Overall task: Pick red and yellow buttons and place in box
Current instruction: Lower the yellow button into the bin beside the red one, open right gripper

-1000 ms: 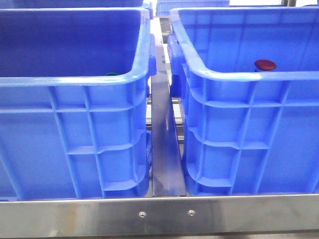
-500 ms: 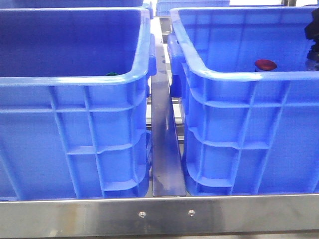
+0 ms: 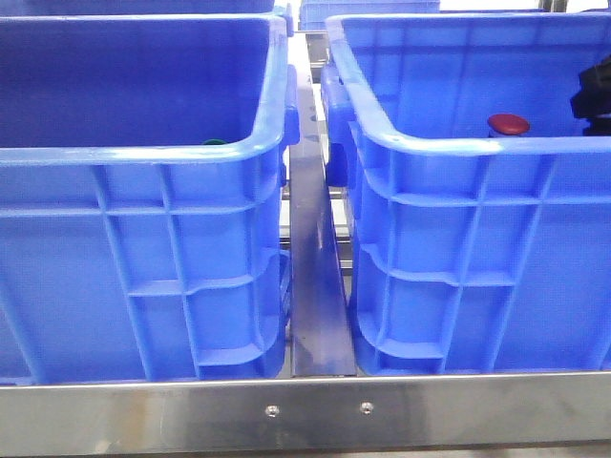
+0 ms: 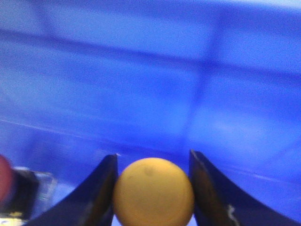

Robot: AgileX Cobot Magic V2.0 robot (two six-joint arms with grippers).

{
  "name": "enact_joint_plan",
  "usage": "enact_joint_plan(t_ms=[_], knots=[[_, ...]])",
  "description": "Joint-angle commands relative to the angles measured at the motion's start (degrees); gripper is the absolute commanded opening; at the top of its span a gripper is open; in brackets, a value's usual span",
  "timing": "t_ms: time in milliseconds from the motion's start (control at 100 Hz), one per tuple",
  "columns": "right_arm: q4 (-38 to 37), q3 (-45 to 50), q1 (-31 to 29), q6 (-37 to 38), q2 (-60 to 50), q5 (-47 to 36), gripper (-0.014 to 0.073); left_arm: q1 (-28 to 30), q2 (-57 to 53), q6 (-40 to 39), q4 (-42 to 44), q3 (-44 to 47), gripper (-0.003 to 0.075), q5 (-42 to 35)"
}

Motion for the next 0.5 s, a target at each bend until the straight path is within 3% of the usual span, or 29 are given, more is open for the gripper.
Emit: enact_joint_plan(t_ms=[0,380,490], knots=[[7.6,-1.91,-0.51,-0.72,-1.84,2.86,0.0163,0.15,0.08,-0.56,0.71,-1.56,-0.0019,-3.8],[7.6,-0.77,-0.59,2.77,-1.88,2.77,0.0172,0.15,0.08,-0.56,0.71,-1.56,-0.0019,-4.13],[7.6,0.64,-0.59,2.77,-2.21,2.77,0.027,0.15,0.08,-0.56,0.71,-1.56,-0.0019,-4.13]])
